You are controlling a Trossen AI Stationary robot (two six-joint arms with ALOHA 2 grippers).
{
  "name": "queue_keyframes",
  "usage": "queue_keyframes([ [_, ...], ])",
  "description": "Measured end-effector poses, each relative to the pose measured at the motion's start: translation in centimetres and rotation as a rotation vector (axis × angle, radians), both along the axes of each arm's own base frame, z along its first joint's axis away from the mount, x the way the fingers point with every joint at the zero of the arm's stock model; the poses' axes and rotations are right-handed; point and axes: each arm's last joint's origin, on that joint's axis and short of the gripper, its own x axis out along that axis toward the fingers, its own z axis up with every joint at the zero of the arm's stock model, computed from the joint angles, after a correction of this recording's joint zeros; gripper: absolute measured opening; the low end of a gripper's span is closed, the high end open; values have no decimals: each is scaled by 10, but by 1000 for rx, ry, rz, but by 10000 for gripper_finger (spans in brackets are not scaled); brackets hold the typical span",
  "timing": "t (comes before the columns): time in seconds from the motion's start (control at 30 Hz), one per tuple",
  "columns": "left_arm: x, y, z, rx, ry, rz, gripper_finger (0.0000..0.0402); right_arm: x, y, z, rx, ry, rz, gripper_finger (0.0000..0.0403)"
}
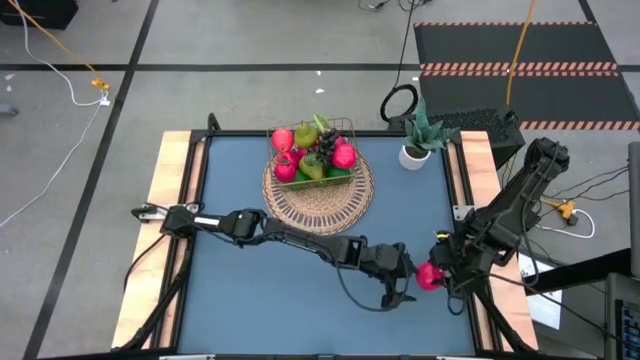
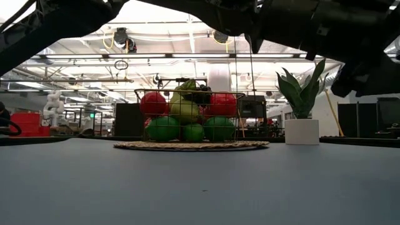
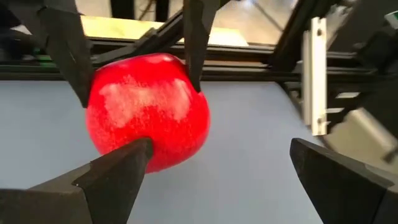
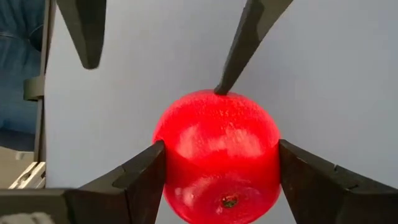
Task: Build produce basket
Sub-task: Put the red apple into the gold wire basket
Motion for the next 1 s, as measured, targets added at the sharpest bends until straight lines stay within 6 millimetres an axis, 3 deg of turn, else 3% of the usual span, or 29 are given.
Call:
queue_keyframes([
  [0.13,1,8,-2,47,5,34,392,0,0,0,-4,3,-2,265],
  [0.27,-1,21,-2,-39,118,115,392,-2,-4,0,-27,27,-33,265],
  [0.5,-5,6,34,60,-36,47,392,-2,-5,-1,-41,24,-25,269],
  [0.6,-2,2,22,132,-83,16,392,4,1,3,2,-45,16,268],
  [0.77,-3,-1,24,120,-70,19,392,12,7,9,39,-155,88,267],
  [1.0,-4,6,24,58,-16,41,392,13,6,8,10,-172,99,267],
])
